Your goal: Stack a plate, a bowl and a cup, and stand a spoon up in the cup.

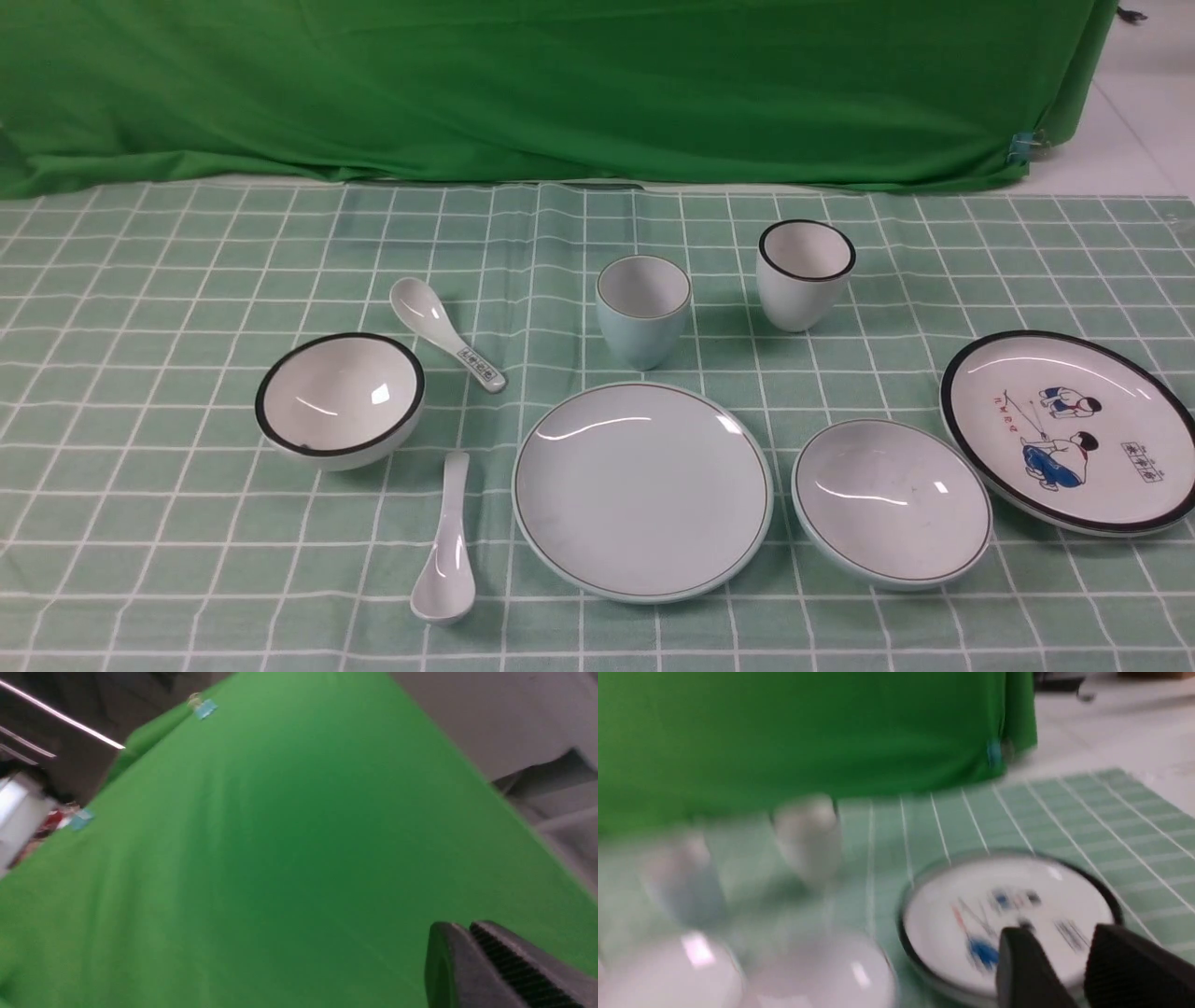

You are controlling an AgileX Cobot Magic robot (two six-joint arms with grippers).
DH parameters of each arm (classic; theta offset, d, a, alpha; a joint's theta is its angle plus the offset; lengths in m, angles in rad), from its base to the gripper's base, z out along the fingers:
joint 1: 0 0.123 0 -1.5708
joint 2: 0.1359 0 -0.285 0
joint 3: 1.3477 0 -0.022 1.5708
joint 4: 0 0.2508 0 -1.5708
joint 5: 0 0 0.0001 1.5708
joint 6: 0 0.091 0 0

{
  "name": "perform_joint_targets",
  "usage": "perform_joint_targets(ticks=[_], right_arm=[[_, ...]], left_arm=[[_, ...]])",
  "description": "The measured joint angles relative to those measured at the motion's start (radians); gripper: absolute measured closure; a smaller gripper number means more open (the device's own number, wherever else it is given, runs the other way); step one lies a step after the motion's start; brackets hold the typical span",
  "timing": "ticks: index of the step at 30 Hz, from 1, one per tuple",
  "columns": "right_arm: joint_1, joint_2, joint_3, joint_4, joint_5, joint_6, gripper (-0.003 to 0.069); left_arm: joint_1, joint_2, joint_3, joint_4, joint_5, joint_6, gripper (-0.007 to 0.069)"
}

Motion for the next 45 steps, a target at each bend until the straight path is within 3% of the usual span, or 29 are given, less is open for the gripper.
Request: perform_joint_targets(ticks=[2,6,11,15,18,22,25,26,31,36,41,44,45], right_arm=[[0.000,0.000,0.000,0.005,-0.095,0.143,0.0417],[0.000,0.000,0.000,0.008,-0.171,0.198,0.0417],[0.000,0.000,0.000,0.010,-0.350,0.175,0.0417],[0.000,0.000,0.000,0.011,-0.348,0.171,0.0449],[0.001,0.000,-0.002,0.011,-0.263,0.209,0.0517],[0.016,0.044,-0.103,0.013,0.042,0.188,0.0618],[0.033,0.120,-0.200,0.013,0.210,0.129,0.0629],[0.055,0.232,-0.310,0.013,0.376,0.064,0.0632],[0.106,0.635,-0.617,0.013,0.802,-0.089,0.0634],[0.112,0.989,-0.801,0.013,0.901,-0.156,0.0635],[0.112,1.191,-0.893,0.013,0.904,-0.159,0.0566],[0.114,1.335,-0.936,0.014,0.882,-0.151,0.0396],[0.115,1.341,-0.937,0.014,0.881,-0.149,0.0373]], left_arm=[[0.000,0.050,-0.146,0.090,0.186,-0.082,0.0608],[0.000,0.204,-0.377,0.168,0.540,-0.131,0.0608],[0.000,0.554,-0.657,0.050,1.024,0.242,0.0608],[0.000,0.827,-0.711,-0.080,1.291,0.427,0.0608],[0.000,0.940,-0.710,-0.138,1.346,0.516,0.0608],[0.000,1.025,-0.709,-0.172,1.358,0.601,0.0620],[0.000,1.046,-0.709,-0.174,1.354,0.618,0.0622],[0.000,1.064,-0.709,-0.177,1.343,0.641,0.0624],[0.000,1.093,-0.709,-0.178,1.307,0.664,0.0624],[-0.001,1.097,-0.709,-0.178,1.334,0.666,0.0624],[-0.067,1.097,-0.709,-0.149,1.345,0.665,0.0624],[-0.196,1.097,-0.709,-0.078,1.332,0.630,0.0624],[-0.211,1.097,-0.709,-0.069,1.328,0.614,0.0624]])
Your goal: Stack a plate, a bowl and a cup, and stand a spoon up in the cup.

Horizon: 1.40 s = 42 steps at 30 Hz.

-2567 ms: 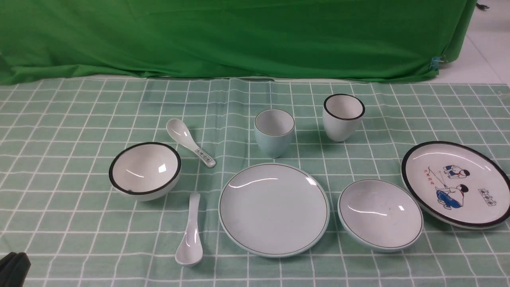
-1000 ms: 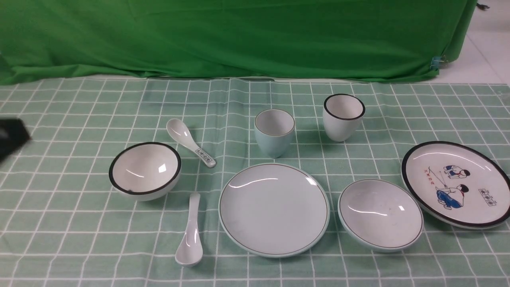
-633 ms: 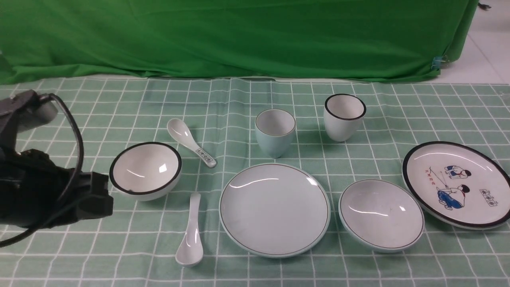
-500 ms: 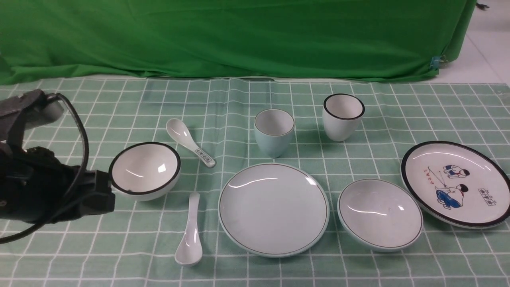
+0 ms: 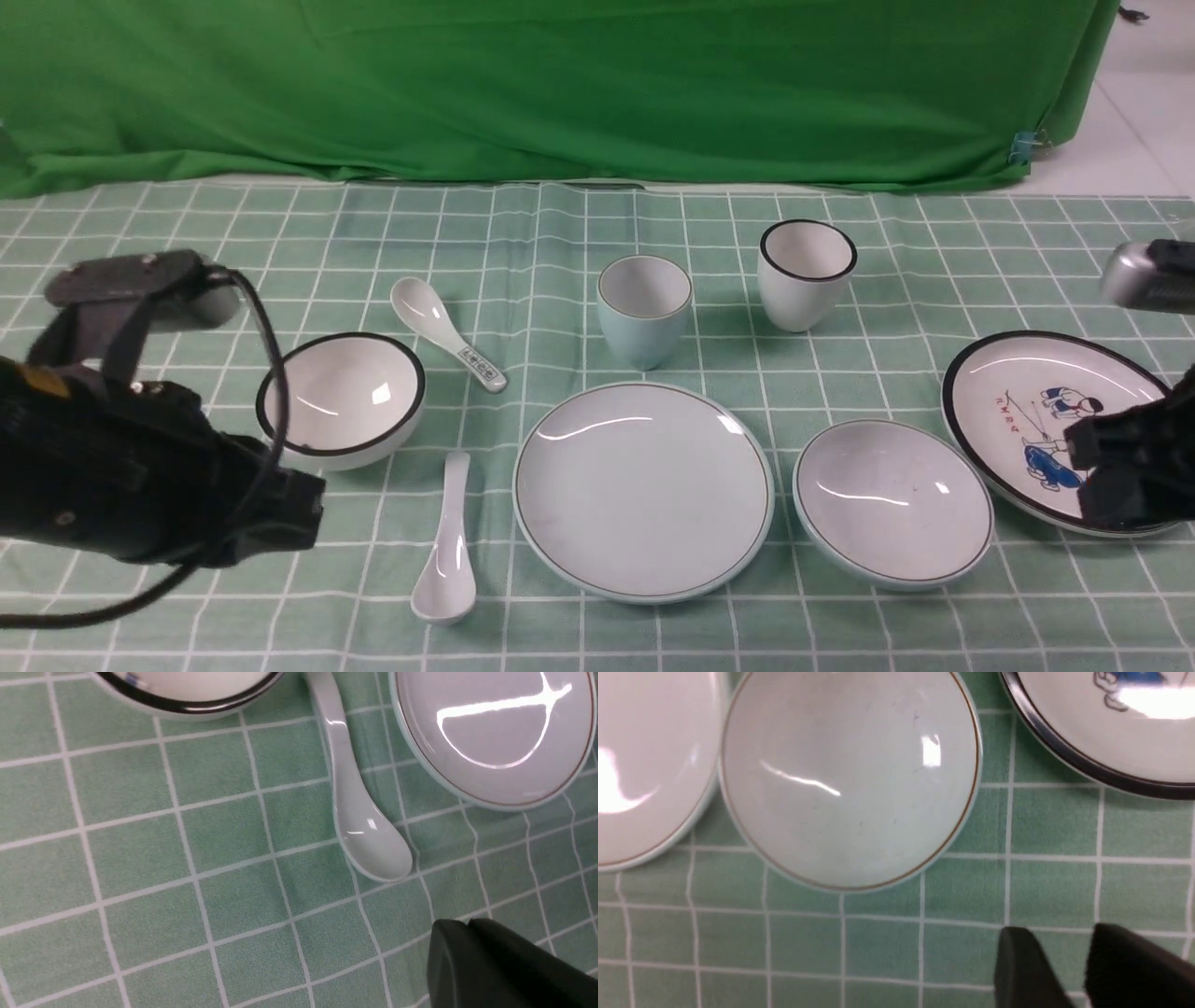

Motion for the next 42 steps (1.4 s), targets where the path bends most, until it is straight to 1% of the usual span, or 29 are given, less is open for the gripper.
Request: perform_joint_targets(ticks=[3,6,7,11,17,19,20,22,23,24,25,27,30,33,36,37,40,41,42], right_arm=[[0.013,0.090,-0.010,0.002,-0.039,0.005,0.0227],[0.045,0.165,-0.013,0.010,-0.103,0.017,0.0165],[0.064,0.199,-0.013,0.012,-0.141,0.020,0.0153],[0.100,0.275,-0.013,0.016,-0.213,0.039,0.0144],[0.107,0.359,-0.013,0.017,-0.254,0.080,0.0145],[0.107,0.370,-0.013,0.017,-0.269,0.081,0.0171],[0.107,0.374,-0.013,0.017,-0.276,0.081,0.0202],[0.107,0.376,-0.013,0.017,-0.288,0.071,0.0389],[0.107,0.375,-0.013,0.015,-0.294,0.065,0.0466],[0.107,0.370,-0.016,0.021,-0.312,0.064,0.0531],[0.107,0.357,-0.021,0.029,-0.318,0.058,0.0559],[0.112,0.325,-0.022,0.034,-0.314,0.051,0.0581],[0.113,0.272,-0.019,0.026,-0.298,0.055,0.0583],[0.137,0.173,-0.023,0.069,-0.319,0.047,0.0583],[0.194,0.148,-0.069,0.131,-0.319,0.010,0.0583],[0.199,0.150,-0.072,0.135,-0.319,0.004,0.0583],[0.296,0.219,-0.144,0.160,-0.311,-0.013,0.0583],[0.301,0.225,-0.149,0.160,-0.310,-0.014,0.0583],[0.337,0.270,-0.183,0.165,-0.302,-0.016,0.0583]], left_arm=[[-0.104,0.000,0.000,0.090,-0.010,-0.094,0.0624],[-0.159,0.000,0.000,0.157,-0.023,-0.174,0.0624],[-0.173,0.000,0.000,0.173,-0.029,-0.194,0.0624],[-0.182,0.000,0.000,0.186,-0.036,-0.211,0.0624],[-0.183,0.000,0.000,0.191,-0.039,-0.219,0.0624],[-0.183,0.000,0.000,0.190,-0.039,-0.219,0.0624],[-0.183,0.000,0.000,0.190,-0.039,-0.219,0.0624],[-0.183,0.000,0.000,0.190,-0.039,-0.221,0.0624],[-0.183,0.000,0.000,0.190,-0.039,-0.221,0.0624],[-0.183,0.000,0.000,0.190,-0.039,-0.222,0.0624],[-0.183,0.000,0.000,0.190,-0.039,-0.222,0.0624],[-0.183,0.000,0.000,0.190,-0.039,-0.222,0.0624],[-0.183,0.000,0.000,0.190,-0.039,-0.223,0.0624],[-0.183,0.000,0.000,0.190,-0.044,-0.223,0.0624],[-0.183,0.000,0.000,0.190,-0.070,-0.226,0.0624],[-0.183,0.000,0.000,0.190,-0.078,-0.229,0.0624],[-0.183,0.000,0.000,0.190,-0.115,-0.238,0.0624],[-0.183,0.000,0.000,0.190,-0.118,-0.238,0.0624],[-0.183,0.000,0.000,0.190,-0.128,-0.240,0.0624]])
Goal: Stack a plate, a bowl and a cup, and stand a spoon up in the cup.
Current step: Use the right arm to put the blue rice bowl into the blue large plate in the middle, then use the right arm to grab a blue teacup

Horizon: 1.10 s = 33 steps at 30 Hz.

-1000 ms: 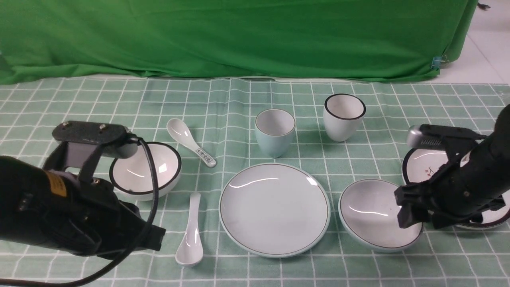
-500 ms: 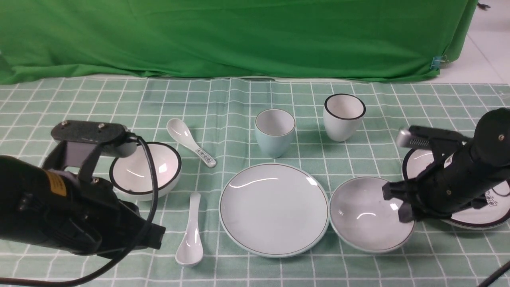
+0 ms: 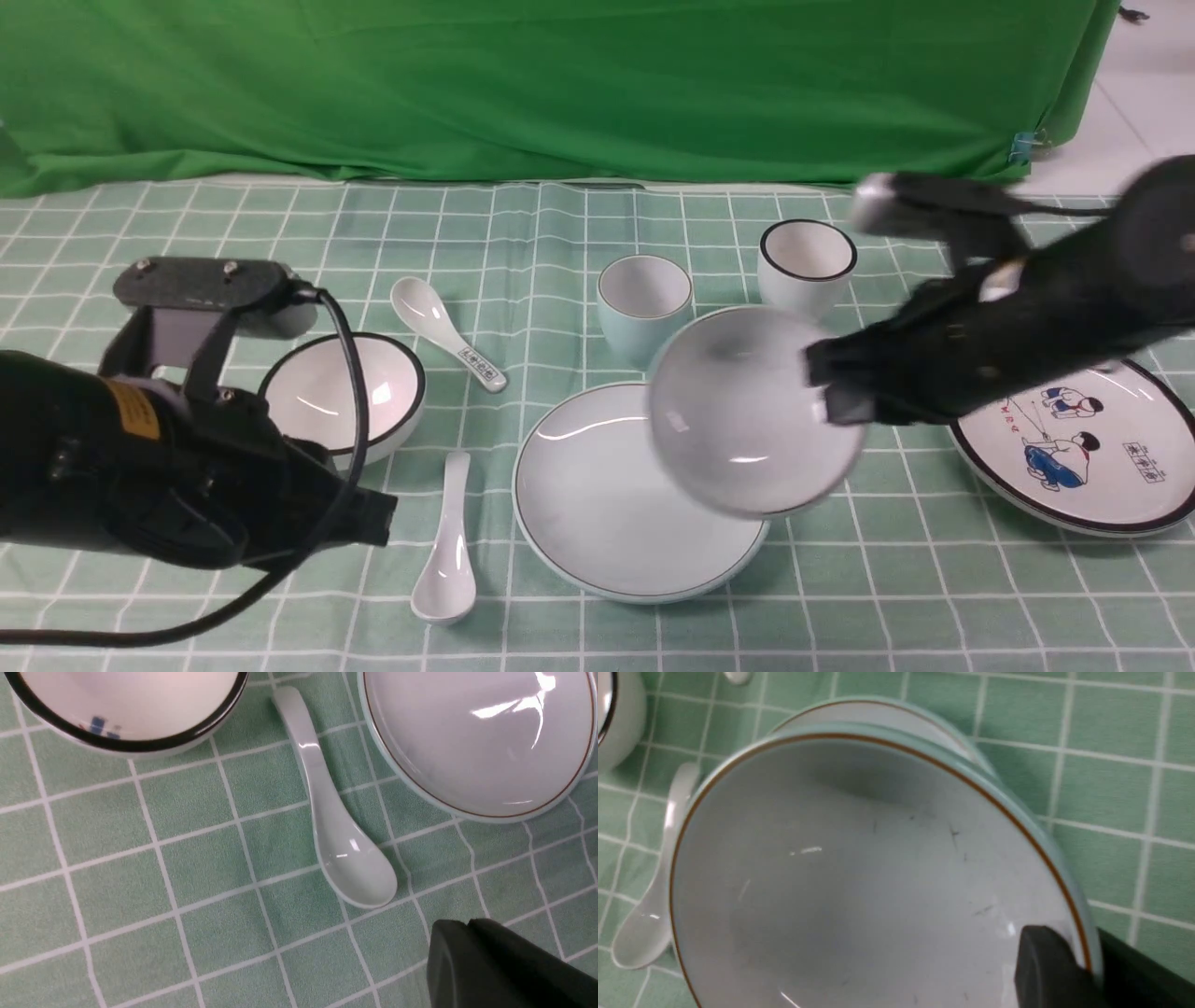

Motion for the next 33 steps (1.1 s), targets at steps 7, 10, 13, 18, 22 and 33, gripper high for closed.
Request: perform_joint_targets(ticks=[7,10,13,18,22,33], right_arm=[[0.082,0.226,-0.167,0.008,0.035,-0.009,0.0583],[0.082,0.283,-0.206,0.007,0.054,-0.009,0.0583],[0.082,0.305,-0.218,0.007,0.065,-0.009,0.0562],[0.082,0.306,-0.227,0.008,0.075,-0.009,0.0426],[0.081,0.304,-0.258,-0.004,0.083,-0.009,0.0237],[-0.019,0.369,-0.659,-0.021,0.119,-0.009,0.0166]], left_arm=[[0.000,0.000,-0.001,0.000,-0.006,-0.004,0.0624],[0.000,0.000,-0.001,0.000,0.002,-0.004,0.0624],[0.000,0.000,-0.001,0.000,0.010,-0.005,0.0624],[0.000,0.000,-0.001,0.000,0.014,-0.005,0.0624],[0.000,0.000,-0.001,0.000,0.027,-0.005,0.0618],[0.000,0.000,-0.001,0.001,0.079,-0.005,0.0616]])
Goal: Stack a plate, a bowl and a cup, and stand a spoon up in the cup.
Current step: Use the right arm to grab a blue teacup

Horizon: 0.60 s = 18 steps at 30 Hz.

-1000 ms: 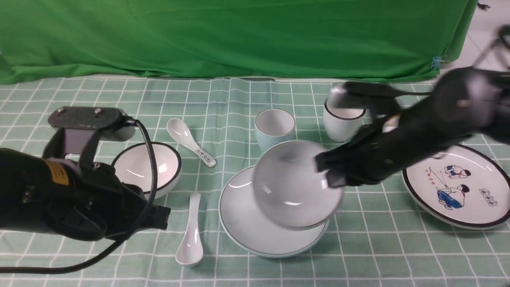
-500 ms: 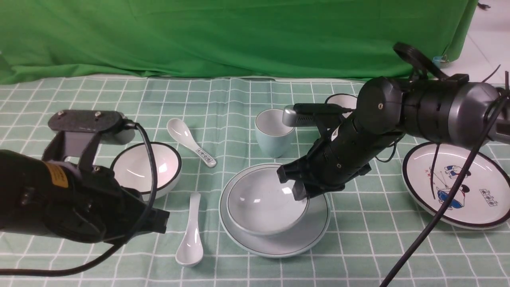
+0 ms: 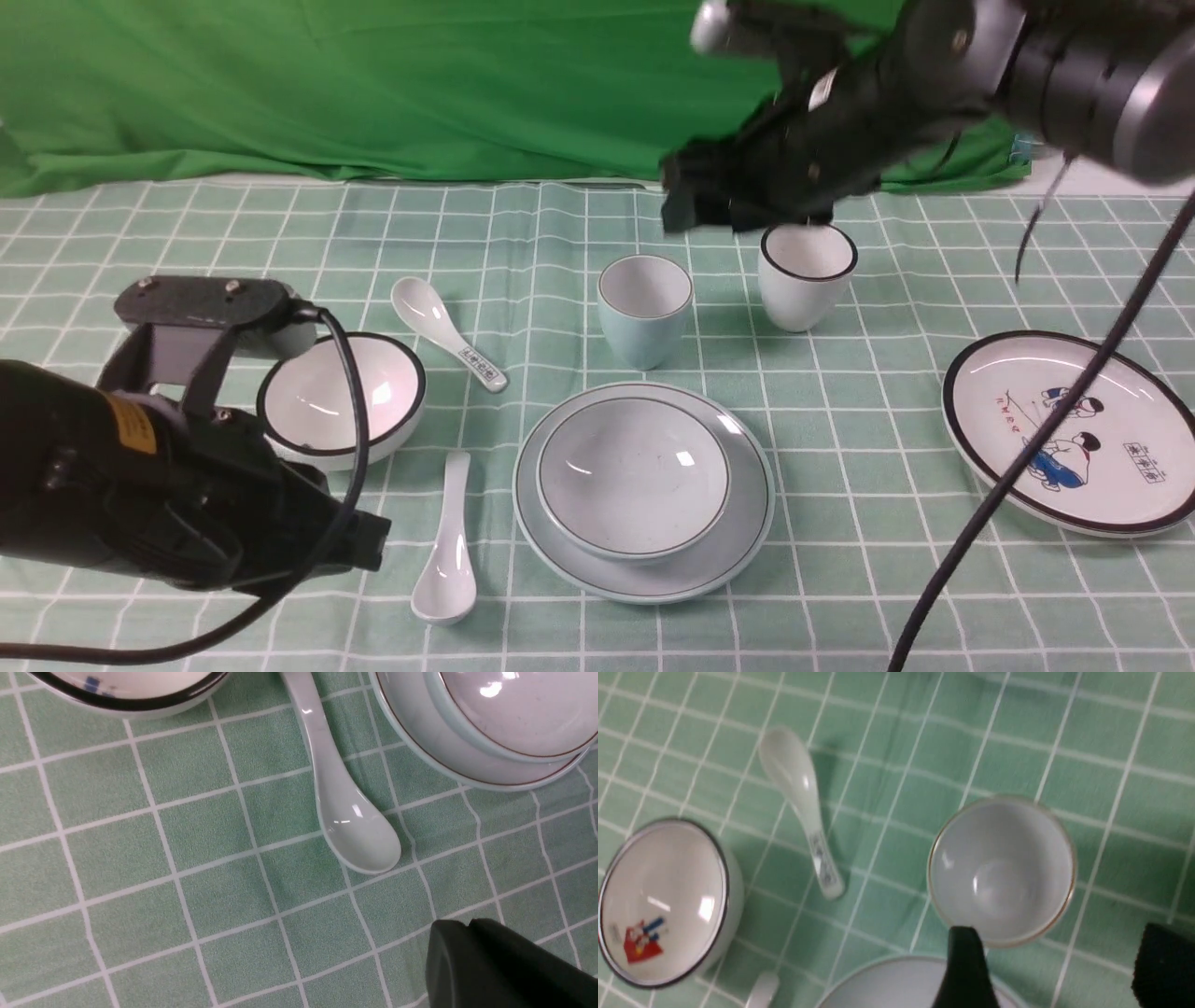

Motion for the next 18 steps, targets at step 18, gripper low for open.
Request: perform_joint_targets(ticks=[18], right_arm=[[-0.014,0.282,-0.171,-0.034,0.057,-0.022,0.0447]], left_arm=[[0.000,0.000,0.000,0.027,0.011,-0.029,0.0616]])
